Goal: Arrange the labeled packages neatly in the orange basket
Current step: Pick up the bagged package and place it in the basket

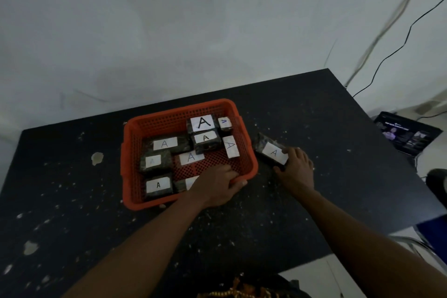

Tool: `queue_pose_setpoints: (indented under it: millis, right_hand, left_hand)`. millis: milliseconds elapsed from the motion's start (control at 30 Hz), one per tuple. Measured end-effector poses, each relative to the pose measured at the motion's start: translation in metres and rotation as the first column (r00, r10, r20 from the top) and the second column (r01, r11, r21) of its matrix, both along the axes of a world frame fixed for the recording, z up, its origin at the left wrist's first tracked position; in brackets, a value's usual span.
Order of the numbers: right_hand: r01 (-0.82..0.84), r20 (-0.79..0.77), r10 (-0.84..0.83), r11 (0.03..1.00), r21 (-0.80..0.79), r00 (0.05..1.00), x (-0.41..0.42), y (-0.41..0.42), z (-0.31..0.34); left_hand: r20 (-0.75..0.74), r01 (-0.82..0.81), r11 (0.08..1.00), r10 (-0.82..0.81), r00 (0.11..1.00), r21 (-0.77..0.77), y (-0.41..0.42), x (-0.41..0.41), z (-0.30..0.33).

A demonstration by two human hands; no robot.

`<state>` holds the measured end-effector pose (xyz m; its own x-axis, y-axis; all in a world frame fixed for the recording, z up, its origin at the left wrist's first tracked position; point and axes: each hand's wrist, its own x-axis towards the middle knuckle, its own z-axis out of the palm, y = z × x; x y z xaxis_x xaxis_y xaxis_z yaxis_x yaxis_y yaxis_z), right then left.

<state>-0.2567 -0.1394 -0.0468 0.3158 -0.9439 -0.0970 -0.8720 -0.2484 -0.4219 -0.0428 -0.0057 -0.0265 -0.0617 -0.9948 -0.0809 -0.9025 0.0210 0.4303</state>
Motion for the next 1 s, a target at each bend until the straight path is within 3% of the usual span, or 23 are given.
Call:
queue_pose_setpoints:
  millis: [133, 267, 433, 633, 867, 1000]
  right_hand:
    - [-0.020, -0.051, 0.022, 0.999, 0.046, 0.998, -0.010, -0.012, -0.011]
    - [-0.031, 0.022, 0.030, 0.996, 0.079, 0.999, -0.015, -0.021, -0.011]
    - [0.014, 0.270, -0.003, 0.999, -0.037, 0.963, -0.003, -0.031, 0.016]
    - [-0.022, 0.472, 0.118, 0.979, -0.203, 0.874, 0.031, -0.038, 0.067]
    - [-0.125, 0.459, 0.252, 0.949, -0.288, 0.852, 0.055, -0.029, 0.098]
    - [-0.282, 0.397, 0.365, 0.926, -0.252, 0.842, 0.069, -0.019, 0.102]
  left_hand:
    - [0.012, -0.029, 0.999, 0.028, 1.000, 0.019, 0.001, -0.002, -0.005]
    - [0.028, -0.059, 0.997, 0.058, 0.998, 0.045, 0.003, -0.005, -0.005]
    - [0.024, -0.097, 0.992, 0.095, 0.995, 0.081, 0.006, -0.007, -0.001]
    - [0.022, -0.121, 0.983, 0.119, 0.993, 0.137, 0.008, -0.010, 0.004]
    - [0.003, -0.159, 0.973, 0.160, 0.987, 0.166, 0.019, -0.004, 0.005]
    - [-0.014, -0.195, 0.970, 0.199, 0.980, 0.142, 0.033, 0.004, 0.004]
